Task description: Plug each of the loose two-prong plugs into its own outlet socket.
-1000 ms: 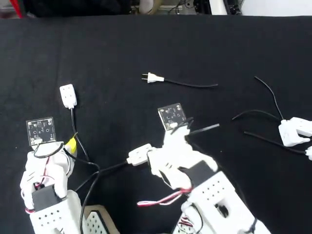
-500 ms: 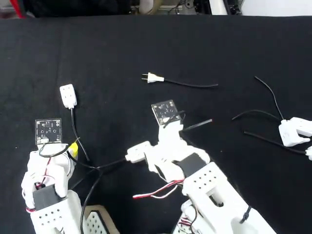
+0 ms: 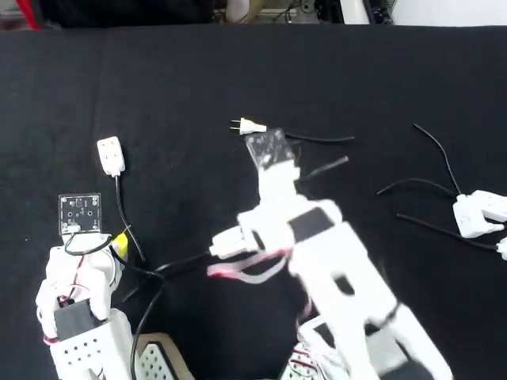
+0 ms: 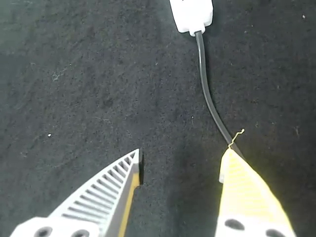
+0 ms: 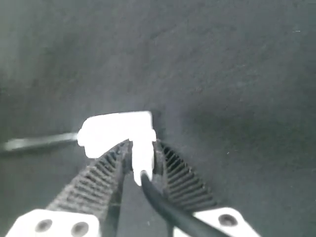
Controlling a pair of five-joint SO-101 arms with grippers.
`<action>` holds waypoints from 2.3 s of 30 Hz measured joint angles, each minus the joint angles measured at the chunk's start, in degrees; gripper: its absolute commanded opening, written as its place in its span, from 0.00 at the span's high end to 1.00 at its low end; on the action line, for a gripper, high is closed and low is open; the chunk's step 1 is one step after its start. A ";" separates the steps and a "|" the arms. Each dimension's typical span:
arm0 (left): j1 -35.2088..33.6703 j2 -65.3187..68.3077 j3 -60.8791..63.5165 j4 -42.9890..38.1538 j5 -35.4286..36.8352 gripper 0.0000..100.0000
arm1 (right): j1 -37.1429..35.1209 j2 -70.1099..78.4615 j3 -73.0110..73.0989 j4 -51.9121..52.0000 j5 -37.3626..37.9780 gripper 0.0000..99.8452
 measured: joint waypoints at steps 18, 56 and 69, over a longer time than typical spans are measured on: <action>0.00 0.00 0.00 0.00 -0.44 0.74 | -6.15 5.71 2.20 -1.76 -1.67 0.99; 0.00 0.00 0.35 0.00 -0.44 0.74 | -5.36 4.57 7.65 -9.23 -2.29 0.99; 0.00 0.00 0.35 0.00 -0.44 0.74 | -5.45 15.21 5.54 -14.59 -2.29 0.99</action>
